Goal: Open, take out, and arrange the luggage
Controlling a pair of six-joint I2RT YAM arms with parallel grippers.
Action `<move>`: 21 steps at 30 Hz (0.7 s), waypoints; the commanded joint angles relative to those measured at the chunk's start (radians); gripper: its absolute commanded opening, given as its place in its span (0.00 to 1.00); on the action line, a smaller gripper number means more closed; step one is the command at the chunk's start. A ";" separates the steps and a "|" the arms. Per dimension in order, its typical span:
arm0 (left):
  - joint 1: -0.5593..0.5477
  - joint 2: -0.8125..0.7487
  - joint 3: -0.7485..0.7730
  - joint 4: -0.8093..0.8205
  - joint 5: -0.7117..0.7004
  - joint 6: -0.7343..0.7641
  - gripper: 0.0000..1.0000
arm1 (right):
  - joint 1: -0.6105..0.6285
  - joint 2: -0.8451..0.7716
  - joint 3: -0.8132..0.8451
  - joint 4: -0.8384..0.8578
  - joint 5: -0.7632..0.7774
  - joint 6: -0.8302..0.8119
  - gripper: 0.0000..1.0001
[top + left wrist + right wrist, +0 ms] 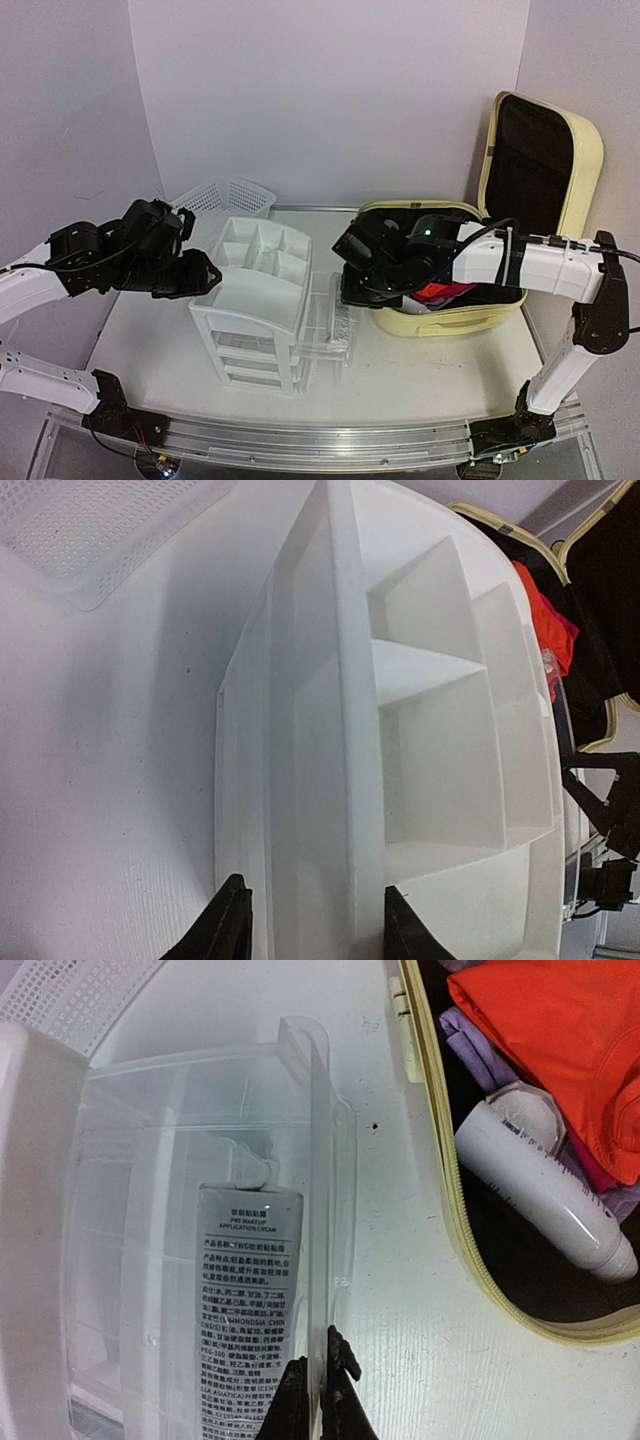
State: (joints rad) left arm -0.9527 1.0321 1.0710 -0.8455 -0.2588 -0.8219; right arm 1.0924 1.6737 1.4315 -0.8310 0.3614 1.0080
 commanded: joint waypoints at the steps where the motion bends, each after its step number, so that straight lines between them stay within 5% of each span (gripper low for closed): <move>1: 0.011 -0.023 -0.023 0.009 -0.065 -0.026 0.38 | 0.003 -0.042 -0.040 0.061 0.031 0.042 0.02; 6: 0.012 -0.017 -0.020 0.010 -0.063 -0.018 0.38 | 0.003 -0.065 -0.038 0.061 0.020 0.007 0.06; 11: 0.011 -0.024 -0.014 0.011 -0.063 0.008 0.39 | 0.002 -0.142 -0.023 0.044 0.004 -0.154 0.62; 13: 0.011 -0.028 -0.017 0.011 -0.060 0.029 0.41 | 0.001 -0.194 -0.017 0.032 -0.024 -0.262 0.76; 21: 0.012 -0.068 0.003 0.011 -0.030 0.100 0.66 | -0.168 -0.348 -0.022 -0.145 -0.163 -0.488 0.98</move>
State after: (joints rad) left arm -0.9455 1.0073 1.0512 -0.8383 -0.2779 -0.7704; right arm 1.0428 1.3926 1.4063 -0.8833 0.2924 0.6697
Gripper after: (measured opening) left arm 0.603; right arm 0.962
